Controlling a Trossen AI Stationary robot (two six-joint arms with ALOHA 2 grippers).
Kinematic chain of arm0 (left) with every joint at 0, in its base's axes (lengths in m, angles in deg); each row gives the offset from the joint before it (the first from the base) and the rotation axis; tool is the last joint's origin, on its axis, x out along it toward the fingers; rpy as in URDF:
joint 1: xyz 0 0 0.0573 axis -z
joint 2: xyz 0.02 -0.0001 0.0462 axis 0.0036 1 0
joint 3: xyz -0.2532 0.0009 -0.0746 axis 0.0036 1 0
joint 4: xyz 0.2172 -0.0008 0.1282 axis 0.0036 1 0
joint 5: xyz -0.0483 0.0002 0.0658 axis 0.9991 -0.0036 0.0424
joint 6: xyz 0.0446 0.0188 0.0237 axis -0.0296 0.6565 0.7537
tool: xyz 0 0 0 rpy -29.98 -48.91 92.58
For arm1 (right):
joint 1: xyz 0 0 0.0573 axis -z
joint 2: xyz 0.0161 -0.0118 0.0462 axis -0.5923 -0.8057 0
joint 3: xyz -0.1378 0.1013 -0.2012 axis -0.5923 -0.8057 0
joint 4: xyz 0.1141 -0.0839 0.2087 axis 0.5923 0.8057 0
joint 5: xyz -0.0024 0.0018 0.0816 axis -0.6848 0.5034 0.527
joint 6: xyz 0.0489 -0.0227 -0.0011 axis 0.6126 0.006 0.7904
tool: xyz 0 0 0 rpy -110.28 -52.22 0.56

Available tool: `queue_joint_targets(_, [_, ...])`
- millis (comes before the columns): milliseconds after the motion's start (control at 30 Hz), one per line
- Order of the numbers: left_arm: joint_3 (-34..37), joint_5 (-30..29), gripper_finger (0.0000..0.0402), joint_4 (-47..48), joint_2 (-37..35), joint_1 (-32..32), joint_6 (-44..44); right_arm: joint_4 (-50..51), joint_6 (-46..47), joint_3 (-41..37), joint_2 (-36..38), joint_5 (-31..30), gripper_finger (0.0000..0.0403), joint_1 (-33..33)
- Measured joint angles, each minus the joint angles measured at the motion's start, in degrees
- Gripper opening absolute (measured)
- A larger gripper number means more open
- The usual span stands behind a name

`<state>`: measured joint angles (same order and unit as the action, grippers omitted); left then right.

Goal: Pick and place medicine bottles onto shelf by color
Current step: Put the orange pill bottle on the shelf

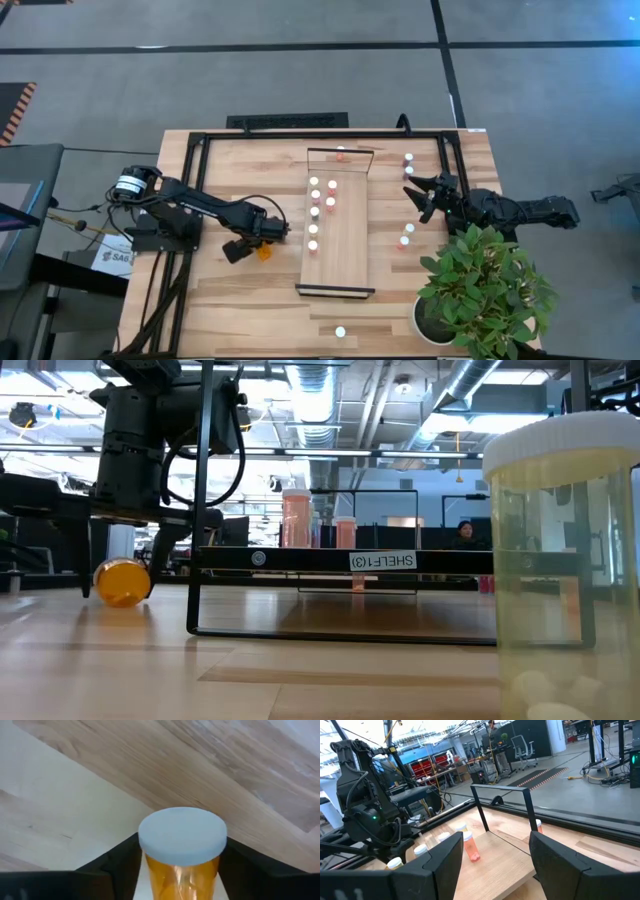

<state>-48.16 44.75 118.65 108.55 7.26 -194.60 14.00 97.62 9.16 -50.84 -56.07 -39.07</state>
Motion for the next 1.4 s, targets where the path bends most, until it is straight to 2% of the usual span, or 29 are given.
queue_joint_targets(300, [-0.07,-1.28,0.0172,-1.23,-0.07,0.0,6.75,0.0,0.01,0.01,-0.01,0.0,0.0251,0.01])
queue_joint_targets(433, [-0.17,-4.19,0.0171,-2.08,-0.07,0.0,10.75,0.0,0.02,-0.01,-0.01,0.0,0.0251,-0.01])
queue_joint_targets(567, [-0.89,-9.73,0.0179,-1.97,-0.07,0.0,15.6,0.0,0.01,0.0,-0.01,0.0,0.0251,0.0])
queue_joint_targets(867, [-3.47,-25.94,0.018,-1.03,-0.04,0.0,29.11,0.0,0.0,0.01,-0.01,0.0,0.0251,0.0])
queue_joint_targets(1233, [-3.82,-54.19,0.0179,-1.13,-0.04,0.56,44.36,0.01,0.01,0.0,-0.01,0.0,0.0251,-0.01])
queue_joint_targets(1400, [-1.83,-60.46,0.0179,-2.51,-0.02,0.57,45.13,0.0,0.0,0.01,0.0,0.0,0.0251,-0.01])
